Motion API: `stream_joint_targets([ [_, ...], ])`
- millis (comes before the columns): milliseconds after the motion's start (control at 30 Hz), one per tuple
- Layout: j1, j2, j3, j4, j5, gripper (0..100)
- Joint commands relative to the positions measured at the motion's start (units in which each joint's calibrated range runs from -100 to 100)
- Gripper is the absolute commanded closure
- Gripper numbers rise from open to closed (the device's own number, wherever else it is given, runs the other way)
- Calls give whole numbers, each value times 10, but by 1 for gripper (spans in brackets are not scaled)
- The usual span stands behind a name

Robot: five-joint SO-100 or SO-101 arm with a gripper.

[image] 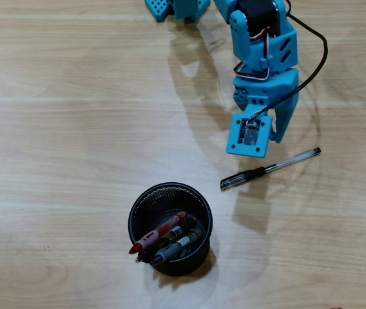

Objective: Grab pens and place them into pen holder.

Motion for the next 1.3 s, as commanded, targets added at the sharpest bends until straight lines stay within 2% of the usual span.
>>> stream_joint_targets([
  [0, 0, -5, -23, -32, 1, 98],
  [200, -13, 29, -23, -136, -11, 98],
  [367, -24, 65, -31, -135, -74, 98],
  [833, -20, 79, -23, -135, -81, 98],
  [900, -19, 79, -19, -135, -81, 95],
  [1067, -17, 80, -12, -135, -81, 83],
  [1267, -16, 111, -11, -140, -81, 83],
])
